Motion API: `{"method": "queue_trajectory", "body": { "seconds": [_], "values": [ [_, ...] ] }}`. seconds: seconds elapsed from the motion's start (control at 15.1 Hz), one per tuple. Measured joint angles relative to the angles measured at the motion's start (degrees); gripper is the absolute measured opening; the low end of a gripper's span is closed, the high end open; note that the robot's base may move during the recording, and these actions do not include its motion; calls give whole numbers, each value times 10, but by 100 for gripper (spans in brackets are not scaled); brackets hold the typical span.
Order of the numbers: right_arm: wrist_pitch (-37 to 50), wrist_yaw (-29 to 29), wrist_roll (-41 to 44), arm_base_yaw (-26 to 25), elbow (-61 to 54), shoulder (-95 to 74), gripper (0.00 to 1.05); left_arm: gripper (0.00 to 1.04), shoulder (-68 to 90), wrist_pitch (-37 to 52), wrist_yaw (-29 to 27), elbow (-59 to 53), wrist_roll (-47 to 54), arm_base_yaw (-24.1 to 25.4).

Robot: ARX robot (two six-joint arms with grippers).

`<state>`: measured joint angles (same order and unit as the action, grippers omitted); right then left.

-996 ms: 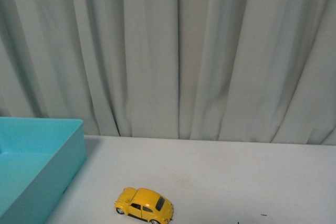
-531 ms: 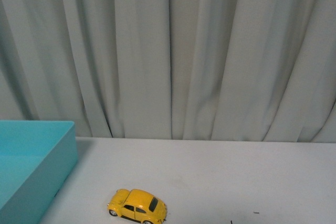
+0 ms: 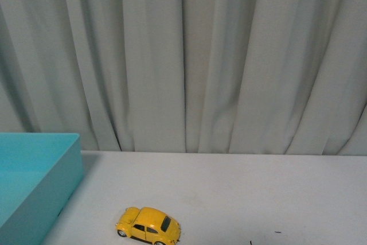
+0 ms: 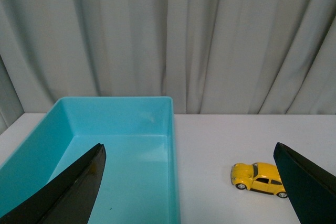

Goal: Wind up and store yellow beetle toy

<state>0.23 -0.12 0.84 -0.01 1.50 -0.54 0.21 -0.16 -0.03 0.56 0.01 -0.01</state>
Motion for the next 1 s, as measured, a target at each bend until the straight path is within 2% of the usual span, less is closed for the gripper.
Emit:
{"method": "queue_trajectory", "body": {
  "seconds": [0.66,0.73,0.8,0.93,1.0],
  "values": [
    [-5,1,0,0,-9,4,2,98,0,0,0,0,0,0],
    [-5,1,0,0,-9,4,10,98,0,0,0,0,0,0],
    [-5,1,0,0,-9,4,25,98,0,0,0,0,0,0],
    [-5,1,0,0,-9,4,57,98,0,0,0,0,0,0],
    [-5,1,0,0,-9,4,80,98,0,0,0,0,0,0]
  ]
}}
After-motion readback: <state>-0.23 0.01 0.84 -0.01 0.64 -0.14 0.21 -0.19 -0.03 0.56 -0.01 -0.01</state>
